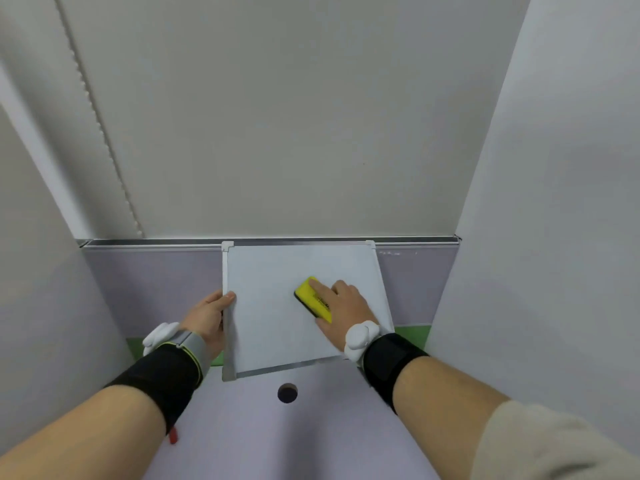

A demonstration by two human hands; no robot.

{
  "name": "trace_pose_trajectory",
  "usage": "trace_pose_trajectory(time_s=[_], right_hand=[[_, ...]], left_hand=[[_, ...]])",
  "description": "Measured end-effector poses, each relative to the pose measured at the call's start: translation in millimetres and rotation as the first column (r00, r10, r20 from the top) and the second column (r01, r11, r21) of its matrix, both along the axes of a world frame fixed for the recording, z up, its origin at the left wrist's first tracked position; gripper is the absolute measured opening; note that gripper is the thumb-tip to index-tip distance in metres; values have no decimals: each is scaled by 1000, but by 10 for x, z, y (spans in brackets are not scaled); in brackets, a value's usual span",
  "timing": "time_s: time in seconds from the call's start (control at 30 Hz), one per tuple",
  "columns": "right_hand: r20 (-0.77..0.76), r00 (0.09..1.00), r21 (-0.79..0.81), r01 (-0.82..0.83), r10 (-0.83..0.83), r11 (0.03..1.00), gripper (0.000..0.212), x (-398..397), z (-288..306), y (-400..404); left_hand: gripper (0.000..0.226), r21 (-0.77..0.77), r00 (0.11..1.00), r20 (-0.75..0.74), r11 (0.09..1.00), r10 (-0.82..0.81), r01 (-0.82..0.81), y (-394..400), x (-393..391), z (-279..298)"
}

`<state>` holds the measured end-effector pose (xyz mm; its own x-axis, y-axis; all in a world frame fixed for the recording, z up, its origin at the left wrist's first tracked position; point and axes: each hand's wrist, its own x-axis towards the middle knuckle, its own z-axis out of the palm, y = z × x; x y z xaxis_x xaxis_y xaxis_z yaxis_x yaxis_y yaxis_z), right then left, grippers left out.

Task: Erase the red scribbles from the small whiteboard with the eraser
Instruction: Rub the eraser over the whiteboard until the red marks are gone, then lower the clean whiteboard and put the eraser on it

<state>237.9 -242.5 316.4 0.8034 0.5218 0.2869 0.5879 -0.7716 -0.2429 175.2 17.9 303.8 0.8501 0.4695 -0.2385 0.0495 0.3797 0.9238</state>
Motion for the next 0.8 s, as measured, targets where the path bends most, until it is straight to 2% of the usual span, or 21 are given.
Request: trace_pose_trajectory(time_s=[0.13, 0.27, 0.3, 0.4, 0.43, 0.57, 0.8], right_hand=[[-215, 946, -58, 234, -241, 971, 82, 206, -372, -370], [-390, 874, 72, 343, -290, 937, 86, 306, -635, -380], [-419, 865, 109, 351, -277, 930, 79, 296, -723, -343], [-489, 850, 243, 346, -194, 906, 41, 238, -991, -277], [-515, 839, 264, 353, -178, 898, 40, 233, -1093, -263], [-599, 780, 189, 359, -183, 914, 79, 220, -1446, -263], [-687, 696, 120, 392, -209, 912, 83, 243, -1978, -261]], left_hand=[[21, -19, 994, -109, 999, 33, -35, 123, -113, -573], [23, -18, 974, -227, 1000, -6, 1, 30, -192, -1124], [24, -17, 962, -272, 1000, -6, 1, -6, -233, -1292], [26, -15, 927, -374, 1000, 18, -25, -114, -352, -1777], [25, -15, 917, -399, 999, 22, -30, -147, -395, -1915], [14, -28, 875, -484, 998, 37, -58, -223, -549, -2352], [13, -54, 818, -575, 998, -6, -30, -187, -633, -2783]])
